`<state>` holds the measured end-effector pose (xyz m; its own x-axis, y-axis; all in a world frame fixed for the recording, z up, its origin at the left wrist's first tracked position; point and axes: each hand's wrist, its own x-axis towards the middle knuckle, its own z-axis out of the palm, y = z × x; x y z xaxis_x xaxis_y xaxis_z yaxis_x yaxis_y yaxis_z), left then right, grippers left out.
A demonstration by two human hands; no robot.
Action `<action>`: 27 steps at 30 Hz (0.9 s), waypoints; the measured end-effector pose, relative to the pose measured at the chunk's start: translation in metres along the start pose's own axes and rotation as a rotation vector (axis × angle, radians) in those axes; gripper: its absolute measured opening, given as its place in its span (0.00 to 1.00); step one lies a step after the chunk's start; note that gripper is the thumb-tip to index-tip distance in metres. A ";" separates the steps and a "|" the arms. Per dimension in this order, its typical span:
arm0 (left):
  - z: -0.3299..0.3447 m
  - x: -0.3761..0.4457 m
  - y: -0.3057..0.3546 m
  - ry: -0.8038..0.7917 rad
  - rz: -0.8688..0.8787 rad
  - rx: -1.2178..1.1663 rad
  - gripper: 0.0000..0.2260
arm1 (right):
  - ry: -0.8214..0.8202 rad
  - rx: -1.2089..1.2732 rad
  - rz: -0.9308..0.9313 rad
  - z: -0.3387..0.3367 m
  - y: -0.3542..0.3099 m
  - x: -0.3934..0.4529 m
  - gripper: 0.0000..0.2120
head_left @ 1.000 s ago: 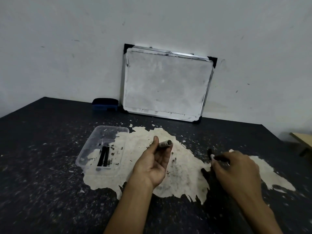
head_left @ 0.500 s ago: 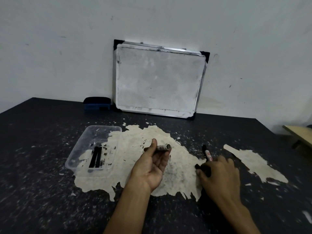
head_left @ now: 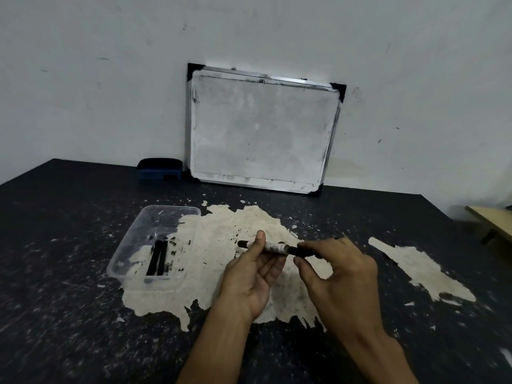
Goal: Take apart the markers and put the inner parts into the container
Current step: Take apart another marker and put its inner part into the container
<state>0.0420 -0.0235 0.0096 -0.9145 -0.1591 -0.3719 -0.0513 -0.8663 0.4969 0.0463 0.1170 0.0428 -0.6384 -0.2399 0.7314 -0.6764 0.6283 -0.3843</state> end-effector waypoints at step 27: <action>-0.004 -0.002 -0.002 -0.076 0.236 0.258 0.08 | -0.033 0.223 0.230 0.014 0.004 -0.011 0.07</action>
<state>0.0453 -0.0231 0.0060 -0.9399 -0.2970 -0.1687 0.0745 -0.6603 0.7473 0.0450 0.1117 0.0254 -0.7931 -0.1363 0.5936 -0.5744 0.4917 -0.6545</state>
